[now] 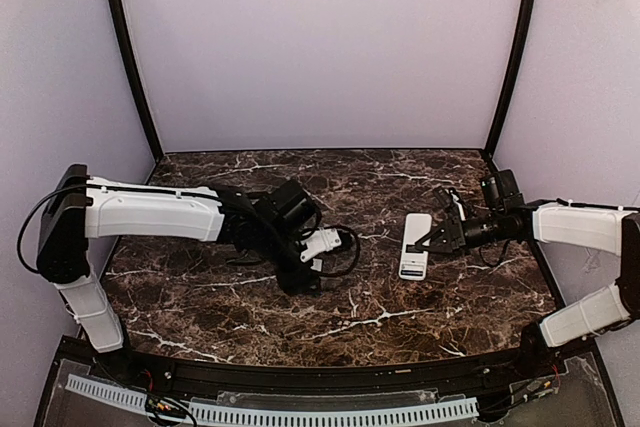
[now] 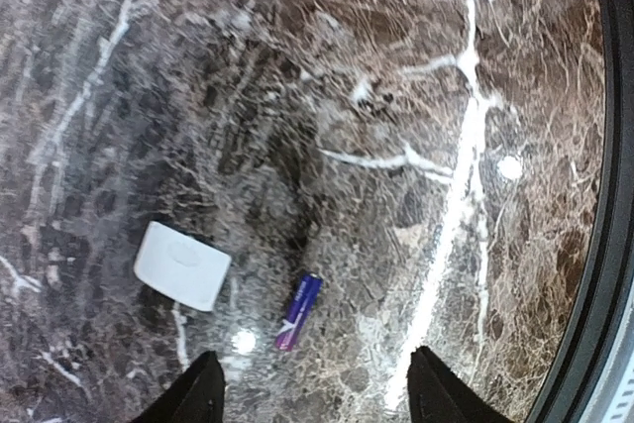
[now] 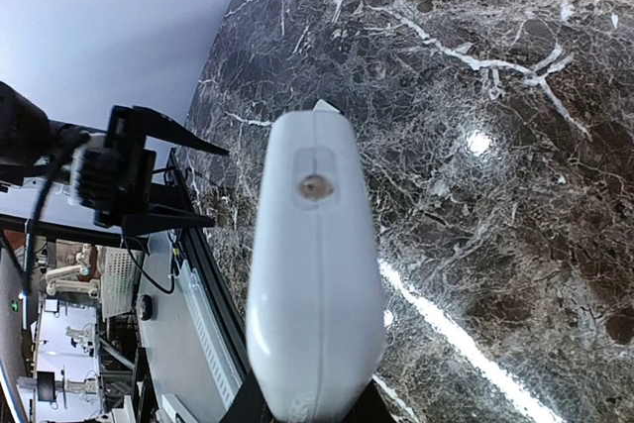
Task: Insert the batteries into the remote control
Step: Pick up the battery from the center of the board.
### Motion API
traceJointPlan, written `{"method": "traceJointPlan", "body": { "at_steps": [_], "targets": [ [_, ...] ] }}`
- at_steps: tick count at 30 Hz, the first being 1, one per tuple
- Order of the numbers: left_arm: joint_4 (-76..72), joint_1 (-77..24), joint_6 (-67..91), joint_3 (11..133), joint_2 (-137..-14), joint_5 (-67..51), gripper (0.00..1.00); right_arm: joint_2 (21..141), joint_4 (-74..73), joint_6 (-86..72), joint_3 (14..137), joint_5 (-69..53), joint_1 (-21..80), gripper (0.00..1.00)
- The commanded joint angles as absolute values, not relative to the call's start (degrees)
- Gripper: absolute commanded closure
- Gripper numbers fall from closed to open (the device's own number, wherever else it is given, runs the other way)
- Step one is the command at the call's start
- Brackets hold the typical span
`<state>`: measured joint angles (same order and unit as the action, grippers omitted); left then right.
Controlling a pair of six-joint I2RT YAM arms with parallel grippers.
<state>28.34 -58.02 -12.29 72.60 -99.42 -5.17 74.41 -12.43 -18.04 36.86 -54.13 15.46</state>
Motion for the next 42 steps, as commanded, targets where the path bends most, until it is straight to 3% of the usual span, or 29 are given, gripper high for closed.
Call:
{"method": "traceJointPlan", "body": {
  "at_steps": [1,10,31,42],
  "targets": [
    [32.4,-57.8,-26.1,74.1,-103.2,-9.3,0.43,74.8,-10.1,-18.1,37.3,-56.5,15.1,1.0],
    [34.1,-57.2,-33.8,79.2,-109.7,-12.6,0.6,75.8,-8.7,-18.8,36.6,-57.8,15.1,1.0],
    [38.9,-56.9,-38.8,82.4,-115.5,-8.5,0.82,77.4,-8.3,-19.2,37.1,-58.5,15.1,1.0],
    [38.3,-57.0,-39.3,83.4,-113.4,-9.7,0.78,78.2,-7.9,-19.5,37.5,-58.4,15.1,1.0]
  ]
}}
